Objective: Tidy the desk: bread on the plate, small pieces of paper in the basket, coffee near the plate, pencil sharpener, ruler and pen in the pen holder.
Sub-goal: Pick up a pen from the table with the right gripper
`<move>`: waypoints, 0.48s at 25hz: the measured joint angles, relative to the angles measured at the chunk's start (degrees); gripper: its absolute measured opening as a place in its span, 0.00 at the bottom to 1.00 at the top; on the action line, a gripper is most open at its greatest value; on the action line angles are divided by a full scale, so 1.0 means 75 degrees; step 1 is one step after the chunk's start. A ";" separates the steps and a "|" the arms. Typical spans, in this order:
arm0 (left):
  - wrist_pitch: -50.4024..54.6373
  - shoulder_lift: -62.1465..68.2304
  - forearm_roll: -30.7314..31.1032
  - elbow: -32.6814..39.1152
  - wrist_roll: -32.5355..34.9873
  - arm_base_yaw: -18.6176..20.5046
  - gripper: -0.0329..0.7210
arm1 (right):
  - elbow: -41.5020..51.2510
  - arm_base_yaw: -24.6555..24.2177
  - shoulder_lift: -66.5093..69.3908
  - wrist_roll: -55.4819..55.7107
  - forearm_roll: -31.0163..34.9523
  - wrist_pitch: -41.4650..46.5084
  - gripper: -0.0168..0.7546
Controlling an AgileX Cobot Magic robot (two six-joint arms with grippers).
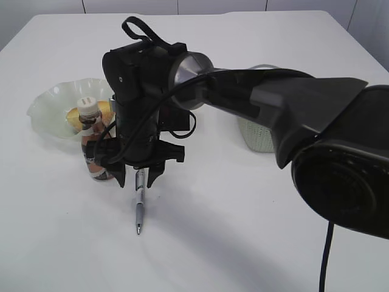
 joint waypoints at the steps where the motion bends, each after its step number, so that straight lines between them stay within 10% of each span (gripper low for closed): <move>1: 0.0000 0.0000 0.0000 0.0000 0.0000 0.0000 0.36 | 0.0000 0.0000 0.0000 0.0000 0.0000 0.0000 0.51; 12: -0.0013 0.0000 0.0027 0.0000 0.0000 0.0000 0.36 | 0.0000 0.0000 0.0262 0.0000 -0.0063 0.0000 0.51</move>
